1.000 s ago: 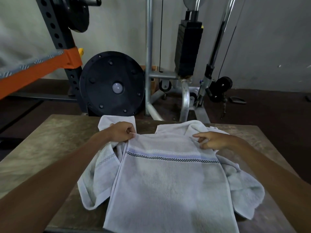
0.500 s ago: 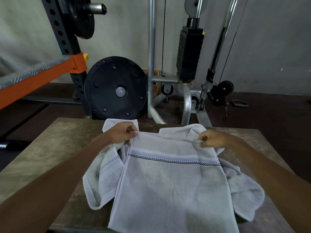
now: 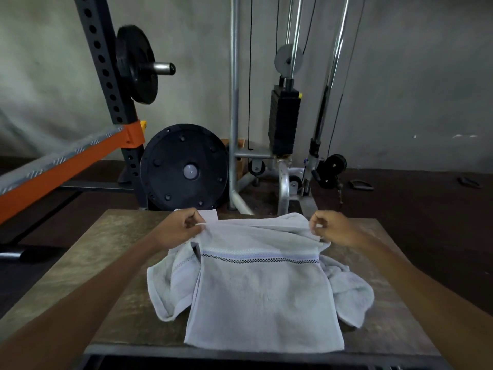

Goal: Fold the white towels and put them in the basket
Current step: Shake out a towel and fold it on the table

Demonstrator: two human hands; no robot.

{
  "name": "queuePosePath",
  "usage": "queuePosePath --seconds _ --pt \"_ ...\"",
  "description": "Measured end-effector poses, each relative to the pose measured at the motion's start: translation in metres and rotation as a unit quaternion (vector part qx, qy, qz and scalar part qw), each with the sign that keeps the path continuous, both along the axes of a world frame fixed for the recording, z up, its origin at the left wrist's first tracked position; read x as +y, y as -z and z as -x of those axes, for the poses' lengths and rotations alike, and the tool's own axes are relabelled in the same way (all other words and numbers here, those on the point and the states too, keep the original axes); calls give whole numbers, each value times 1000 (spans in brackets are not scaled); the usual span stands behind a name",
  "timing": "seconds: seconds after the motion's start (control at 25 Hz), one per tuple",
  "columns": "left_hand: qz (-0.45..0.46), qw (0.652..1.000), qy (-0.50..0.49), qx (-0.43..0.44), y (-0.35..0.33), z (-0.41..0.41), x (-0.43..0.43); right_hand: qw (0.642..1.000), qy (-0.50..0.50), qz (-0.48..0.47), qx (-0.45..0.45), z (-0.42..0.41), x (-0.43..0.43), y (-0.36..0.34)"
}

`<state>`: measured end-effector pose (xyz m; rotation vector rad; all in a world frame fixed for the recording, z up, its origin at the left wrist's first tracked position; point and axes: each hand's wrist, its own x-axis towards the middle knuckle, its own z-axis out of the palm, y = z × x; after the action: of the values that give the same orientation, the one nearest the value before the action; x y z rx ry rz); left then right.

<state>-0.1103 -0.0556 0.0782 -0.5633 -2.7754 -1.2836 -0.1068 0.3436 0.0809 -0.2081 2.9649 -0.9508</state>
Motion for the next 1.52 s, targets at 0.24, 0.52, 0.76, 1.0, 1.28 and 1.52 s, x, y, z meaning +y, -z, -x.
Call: queuePosePath --seconds 0.24,0.52,0.76,1.0,1.28,1.52 --pt "4 1000 -25 -8 13 -8 -9 998 -19 -49 -25 -8 -8 22" --pt "9 997 -76 1 28 2 -4 979 -71 -187 -36 -16 -9 45" --pt "7 995 -94 9 32 3 -1 954 -63 -280 84 -16 -12 60" --pt "7 995 -96 15 11 -9 -4 987 -33 -107 117 -16 -7 31" --pt "22 990 -86 110 -72 -51 0 984 -8 17 174 -59 -3 -75" --pt "4 983 -63 173 -163 -96 -10 979 -29 -8 199 -107 -7 -172"
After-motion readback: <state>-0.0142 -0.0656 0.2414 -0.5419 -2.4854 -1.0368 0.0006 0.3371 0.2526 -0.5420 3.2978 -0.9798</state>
